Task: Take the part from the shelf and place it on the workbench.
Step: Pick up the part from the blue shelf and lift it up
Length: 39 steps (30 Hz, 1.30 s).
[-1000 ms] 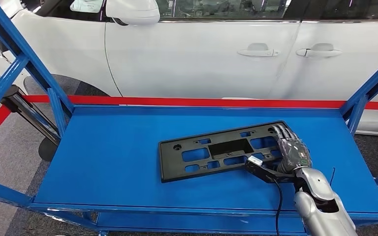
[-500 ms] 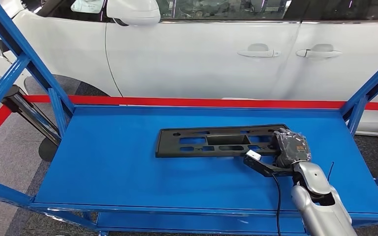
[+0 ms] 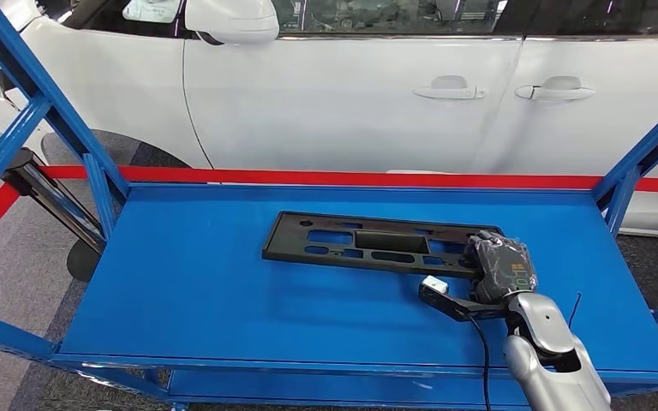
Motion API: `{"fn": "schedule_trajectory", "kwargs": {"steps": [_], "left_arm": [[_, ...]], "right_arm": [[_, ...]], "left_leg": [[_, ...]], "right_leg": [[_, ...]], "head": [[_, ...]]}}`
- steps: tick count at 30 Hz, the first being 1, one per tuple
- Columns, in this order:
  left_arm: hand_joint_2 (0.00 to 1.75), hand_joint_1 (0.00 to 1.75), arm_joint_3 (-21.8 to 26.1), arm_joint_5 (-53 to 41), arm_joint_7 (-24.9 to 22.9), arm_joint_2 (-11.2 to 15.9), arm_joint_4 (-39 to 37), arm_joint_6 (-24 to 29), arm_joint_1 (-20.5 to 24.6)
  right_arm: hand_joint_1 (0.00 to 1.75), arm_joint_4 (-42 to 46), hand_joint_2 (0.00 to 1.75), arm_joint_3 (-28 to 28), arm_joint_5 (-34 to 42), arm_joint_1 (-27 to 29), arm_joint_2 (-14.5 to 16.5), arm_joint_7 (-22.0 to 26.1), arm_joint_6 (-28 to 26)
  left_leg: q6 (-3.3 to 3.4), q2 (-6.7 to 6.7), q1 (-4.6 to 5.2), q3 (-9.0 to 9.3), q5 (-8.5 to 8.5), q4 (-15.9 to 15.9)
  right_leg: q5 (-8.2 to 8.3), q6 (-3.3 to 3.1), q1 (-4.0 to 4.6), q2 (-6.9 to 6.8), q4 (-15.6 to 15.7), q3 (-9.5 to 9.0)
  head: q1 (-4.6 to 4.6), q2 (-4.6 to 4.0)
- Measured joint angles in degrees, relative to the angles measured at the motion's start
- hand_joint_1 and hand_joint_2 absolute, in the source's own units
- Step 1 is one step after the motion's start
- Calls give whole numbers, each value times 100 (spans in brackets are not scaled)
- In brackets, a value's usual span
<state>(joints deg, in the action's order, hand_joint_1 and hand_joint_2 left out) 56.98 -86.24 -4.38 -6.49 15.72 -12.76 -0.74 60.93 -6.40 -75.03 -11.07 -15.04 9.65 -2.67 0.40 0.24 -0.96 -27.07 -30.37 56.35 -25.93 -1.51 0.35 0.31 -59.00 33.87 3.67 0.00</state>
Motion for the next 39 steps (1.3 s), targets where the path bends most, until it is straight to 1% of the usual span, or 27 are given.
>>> {"fn": "schedule_trajectory", "kwargs": {"steps": [10, 22, 26, 31, 35, 37, 39], "left_arm": [[175, 0, -66, 1, 104, -49, 0, -57, -27], [175, 0, -117, 3, 89, -71, 0, -49, -31], [175, 0, -88, 2, -68, -92, 0, -42, -34], [175, 0, -65, 1, -199, -98, 0, -71, -35], [175, 0, -66, 1, -207, -98, 0, -68, -33], [175, 0, -65, 1, -207, -99, 0, -68, -34], [175, 0, -65, 1, -215, -104, 0, -68, -29]], "right_arm": [[175, 190, 175, 35, 84, 241, 14, 408, -349], [175, 318, 175, 37, 119, 333, 14, 469, -378], [175, 1187, 175, 80, 225, 640, 14, 582, -527], [175, 1811, 175, 107, -124, 776, 14, 460, -735], [175, 1986, 175, 110, -320, 830, 14, 380, -892], [175, 2040, 175, 115, -366, 858, 14, 379, -994], [175, 2138, 175, 127, -403, 898, 14, 379, -1071]], "left_leg": [[1, 0, 0, -13, -1, 0], [1, -1, 0, -19, -1, 1], [2, -1, 1, -28, -2, 5], [24, -1, 10, -35, -16, 28], [49, -1, 20, -55, -25, 65], [78, -2, 32, -63, -7, 82], [123, 9, 18, -48, 80, 13]], "right_leg": [[0, 0, -1, 0, 0, 11], [0, 0, -1, -1, 0, 17], [-1, 1, -3, 0, 1, 27], [4, 10, -15, -1, 4, 28], [15, 45, -25, -1, 4, 28], [42, 86, -38, 0, 13, 26], [57, 144, -42, 2, 33, 22]], "head": [[2, 0], [1, 0], [1, 1], [1, 0], [2, 0], [2, 0], [2, 1]]}}
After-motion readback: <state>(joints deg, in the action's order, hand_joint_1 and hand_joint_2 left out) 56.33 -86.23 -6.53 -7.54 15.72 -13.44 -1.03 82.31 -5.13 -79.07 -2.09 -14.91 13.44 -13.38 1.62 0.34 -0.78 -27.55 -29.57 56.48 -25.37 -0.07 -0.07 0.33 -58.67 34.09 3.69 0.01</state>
